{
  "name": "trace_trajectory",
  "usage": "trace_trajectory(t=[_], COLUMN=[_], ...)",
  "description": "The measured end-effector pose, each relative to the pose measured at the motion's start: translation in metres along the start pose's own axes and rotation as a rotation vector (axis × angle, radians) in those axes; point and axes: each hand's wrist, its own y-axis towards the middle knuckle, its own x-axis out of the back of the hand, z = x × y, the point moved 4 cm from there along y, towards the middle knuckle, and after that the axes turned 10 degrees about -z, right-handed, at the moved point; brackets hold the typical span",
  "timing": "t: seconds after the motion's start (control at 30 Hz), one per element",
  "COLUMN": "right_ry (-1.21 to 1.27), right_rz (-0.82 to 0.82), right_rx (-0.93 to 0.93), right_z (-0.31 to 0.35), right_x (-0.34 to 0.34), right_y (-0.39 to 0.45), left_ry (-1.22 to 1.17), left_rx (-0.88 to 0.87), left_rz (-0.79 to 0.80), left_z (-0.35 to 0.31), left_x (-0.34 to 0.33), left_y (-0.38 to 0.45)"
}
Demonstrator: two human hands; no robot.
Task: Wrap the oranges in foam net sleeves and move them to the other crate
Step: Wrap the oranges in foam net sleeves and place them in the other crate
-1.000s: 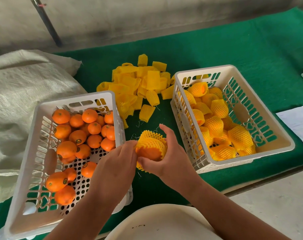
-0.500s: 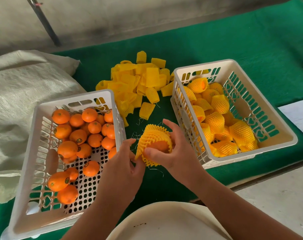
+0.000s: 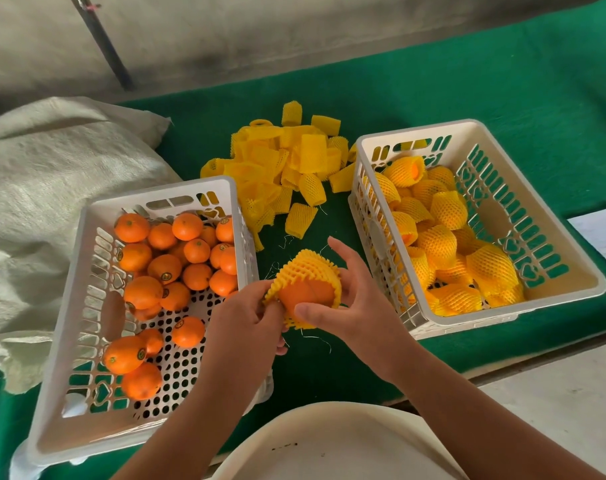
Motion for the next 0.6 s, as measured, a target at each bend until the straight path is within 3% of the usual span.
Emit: trace_trajectory(t=[0.2,0.4,0.5,0.6], right_ry=[-0.03,-0.151,-0.248,-0.347], right_rz=[-0.134,-0.107,-0.057,-0.01], right_rx=[0.016,0.081,0.146,0.197], right_z=[-0.005,-0.002,0.002,0.006], right_x=[0.001,0.001,0.0,-0.001], right_y=[0.0,-0.001,-0.001,0.0], left_ry=[0.158,0.245,0.412,0.514], left_rx=[-0.205,-0.187,-0.342,-0.606], left_rz=[-0.123,-0.095,-0.098,-0.062], left_z=[-0.014,-0.016,-0.025,-0.043], left_x=[0.001,0.003,0.009,0.01], left_y=[-0.013,-0.013,-0.012,-0.007])
